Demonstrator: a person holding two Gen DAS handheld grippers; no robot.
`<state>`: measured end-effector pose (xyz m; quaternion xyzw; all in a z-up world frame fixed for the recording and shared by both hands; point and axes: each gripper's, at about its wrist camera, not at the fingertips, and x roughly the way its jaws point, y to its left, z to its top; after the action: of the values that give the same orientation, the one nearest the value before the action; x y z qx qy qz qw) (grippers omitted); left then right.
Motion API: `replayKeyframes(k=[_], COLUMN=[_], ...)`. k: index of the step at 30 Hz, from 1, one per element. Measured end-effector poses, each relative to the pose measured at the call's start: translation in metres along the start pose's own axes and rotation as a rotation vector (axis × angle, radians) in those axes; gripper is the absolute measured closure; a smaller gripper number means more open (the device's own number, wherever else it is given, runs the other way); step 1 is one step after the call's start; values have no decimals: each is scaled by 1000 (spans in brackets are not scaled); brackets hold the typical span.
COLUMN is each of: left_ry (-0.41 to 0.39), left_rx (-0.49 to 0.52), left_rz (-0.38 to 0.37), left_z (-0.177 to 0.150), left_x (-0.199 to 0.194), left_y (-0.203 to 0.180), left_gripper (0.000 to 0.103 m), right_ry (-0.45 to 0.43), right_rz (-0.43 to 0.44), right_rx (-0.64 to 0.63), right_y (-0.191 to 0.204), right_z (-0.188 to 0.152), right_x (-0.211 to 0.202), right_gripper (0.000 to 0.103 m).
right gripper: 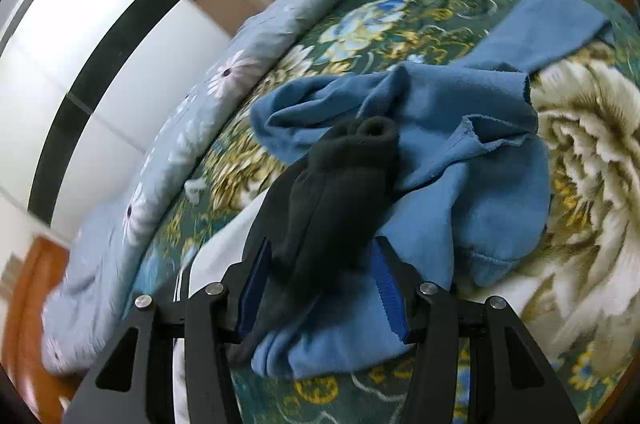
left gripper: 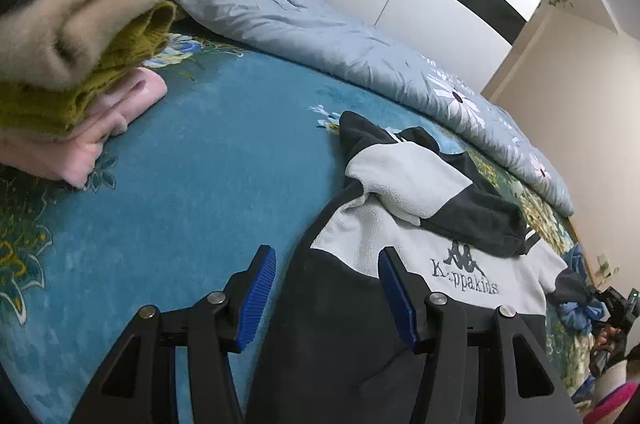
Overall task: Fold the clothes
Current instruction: 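Grasp the other black sleeve cuff with the right tool and lay it across the jacket front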
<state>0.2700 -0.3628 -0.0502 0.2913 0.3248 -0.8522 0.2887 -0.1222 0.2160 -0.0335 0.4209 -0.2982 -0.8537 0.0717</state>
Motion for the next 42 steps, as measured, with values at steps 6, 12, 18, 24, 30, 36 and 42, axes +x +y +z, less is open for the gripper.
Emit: replayKeyframes(k=[6, 12, 18, 24, 30, 36, 42], left_ry=[-20, -56, -81, -78, -97, -91, -76], left_rx=[-50, -61, -70, -161, -230, -230, -169], left_rz=[-1, -27, -65, -101, -97, -120, -104], left_z=[3, 19, 23, 17, 18, 18, 16], left_x=[8, 19, 33, 29, 22, 19, 24], left_y=[17, 33, 53, 81, 100, 97, 84], left_gripper=[45, 45, 45, 45, 45, 45, 45], right_ry=[-51, -165, -195, -132, 73, 245, 313], right_rz=[-36, -52, 101, 276, 323, 248, 255], right_rx=[-9, -232, -553, -757, -997, -1078, -1143], right_y=[10, 97, 252, 377, 439, 428, 421], right_z=[9, 2, -54, -148, -290, -378, -390], right_x=[1, -30, -41, -16, 54, 111, 101], right_gripper=[93, 94, 94, 94, 94, 94, 73])
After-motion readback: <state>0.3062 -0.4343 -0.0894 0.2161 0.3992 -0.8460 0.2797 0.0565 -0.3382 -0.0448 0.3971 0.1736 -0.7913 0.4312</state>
